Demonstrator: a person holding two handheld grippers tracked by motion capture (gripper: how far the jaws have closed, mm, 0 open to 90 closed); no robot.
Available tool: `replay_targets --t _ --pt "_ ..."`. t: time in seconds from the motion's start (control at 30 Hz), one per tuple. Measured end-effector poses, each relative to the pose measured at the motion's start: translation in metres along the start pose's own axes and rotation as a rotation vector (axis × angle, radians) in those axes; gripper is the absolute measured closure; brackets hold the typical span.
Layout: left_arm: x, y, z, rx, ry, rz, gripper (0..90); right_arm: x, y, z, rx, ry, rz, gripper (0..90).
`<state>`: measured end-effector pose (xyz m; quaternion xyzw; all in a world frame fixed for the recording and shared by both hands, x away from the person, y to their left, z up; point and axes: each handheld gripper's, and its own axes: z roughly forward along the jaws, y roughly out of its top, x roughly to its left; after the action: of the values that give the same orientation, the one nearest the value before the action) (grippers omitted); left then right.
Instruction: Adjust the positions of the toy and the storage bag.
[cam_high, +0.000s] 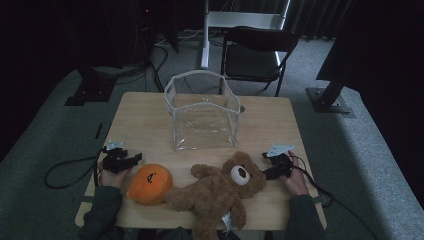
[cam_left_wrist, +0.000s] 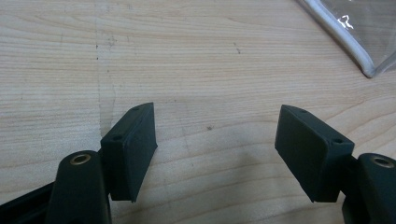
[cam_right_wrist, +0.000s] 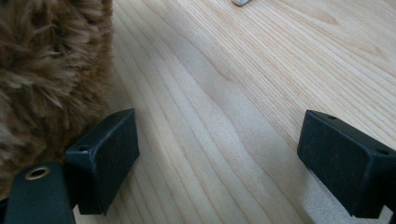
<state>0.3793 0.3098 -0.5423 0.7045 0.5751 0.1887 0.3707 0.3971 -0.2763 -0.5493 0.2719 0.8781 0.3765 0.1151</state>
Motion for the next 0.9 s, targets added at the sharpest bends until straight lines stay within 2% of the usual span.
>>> replay_targets --t 0.5,0.7,0.83,0.9 --pt "-0.0036 0.0018 -0.0007 0.025 0.014 0.012 30.8 0.0028 0.0000 0.0000 0.000 -0.014 0.014 11.8" --pt "-0.0030 0.0025 -0.0038 0.030 -0.002 0.000 32.8 0.0029 -0.0001 -0.0002 0.000 -0.018 0.018 12.3" --pt "-0.0049 0.0042 -0.0074 0.003 -0.033 -0.005 32.8 0.0033 -0.0006 -0.0010 -0.004 -0.034 0.034 14.8" --pt "-0.0068 0.0057 -0.0092 -0.008 -0.045 0.001 32.8 0.0041 -0.0011 -0.0019 -0.010 -0.051 0.050 19.0"
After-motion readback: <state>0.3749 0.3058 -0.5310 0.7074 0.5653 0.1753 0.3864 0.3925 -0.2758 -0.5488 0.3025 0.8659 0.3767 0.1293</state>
